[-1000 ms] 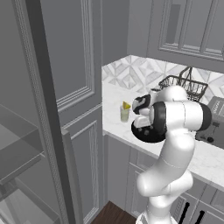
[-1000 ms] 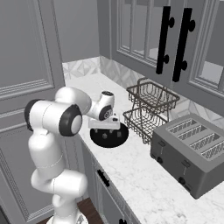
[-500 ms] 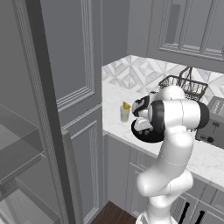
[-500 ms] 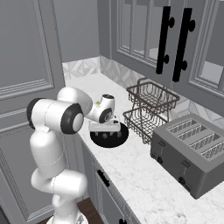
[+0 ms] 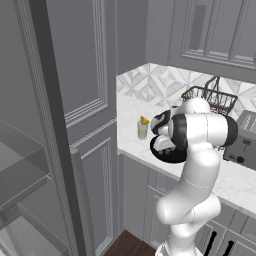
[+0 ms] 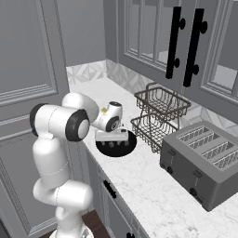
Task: Grab a lemon wedge from the fridge and one ice cube from the ice bowl, and put them in the glass of lemonade.
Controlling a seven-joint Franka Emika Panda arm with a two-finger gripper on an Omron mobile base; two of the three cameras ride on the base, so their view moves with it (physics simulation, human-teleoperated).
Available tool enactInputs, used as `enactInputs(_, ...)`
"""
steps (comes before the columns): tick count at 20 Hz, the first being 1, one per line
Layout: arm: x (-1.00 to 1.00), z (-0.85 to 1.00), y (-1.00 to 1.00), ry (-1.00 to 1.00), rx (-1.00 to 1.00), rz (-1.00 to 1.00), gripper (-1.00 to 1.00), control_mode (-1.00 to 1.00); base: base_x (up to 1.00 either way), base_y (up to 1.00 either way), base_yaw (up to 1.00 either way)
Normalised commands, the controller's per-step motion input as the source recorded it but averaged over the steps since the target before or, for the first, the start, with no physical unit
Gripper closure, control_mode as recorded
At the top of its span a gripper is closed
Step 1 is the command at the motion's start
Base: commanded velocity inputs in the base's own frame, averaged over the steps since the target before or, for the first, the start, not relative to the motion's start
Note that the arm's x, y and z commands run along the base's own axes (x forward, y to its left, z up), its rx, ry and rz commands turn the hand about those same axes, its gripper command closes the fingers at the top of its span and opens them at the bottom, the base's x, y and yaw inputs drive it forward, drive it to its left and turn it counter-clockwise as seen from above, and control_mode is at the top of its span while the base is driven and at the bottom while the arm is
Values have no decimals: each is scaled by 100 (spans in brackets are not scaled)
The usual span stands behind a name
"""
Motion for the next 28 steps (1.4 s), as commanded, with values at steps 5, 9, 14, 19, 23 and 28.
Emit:
enactInputs(5, 0, -4, -3, 0, 0, 2, -100, -100, 0, 0, 0)
enactInputs(9, 0, -1, 0, 0, 0, 1, -100, -100, 0, 0, 0)
enactInputs(14, -19, 0, 0, -1, 0, 0, -100, -100, 0, 0, 0)
enactInputs(19, -4, 0, 0, -1, 0, 0, -100, -100, 0, 0, 0)
enactInputs(23, 0, -4, -1, 0, 0, 0, -100, -100, 0, 0, 0)
enactInputs(28, 0, -14, 0, 0, 0, 0, -100, -100, 0, 0, 0)
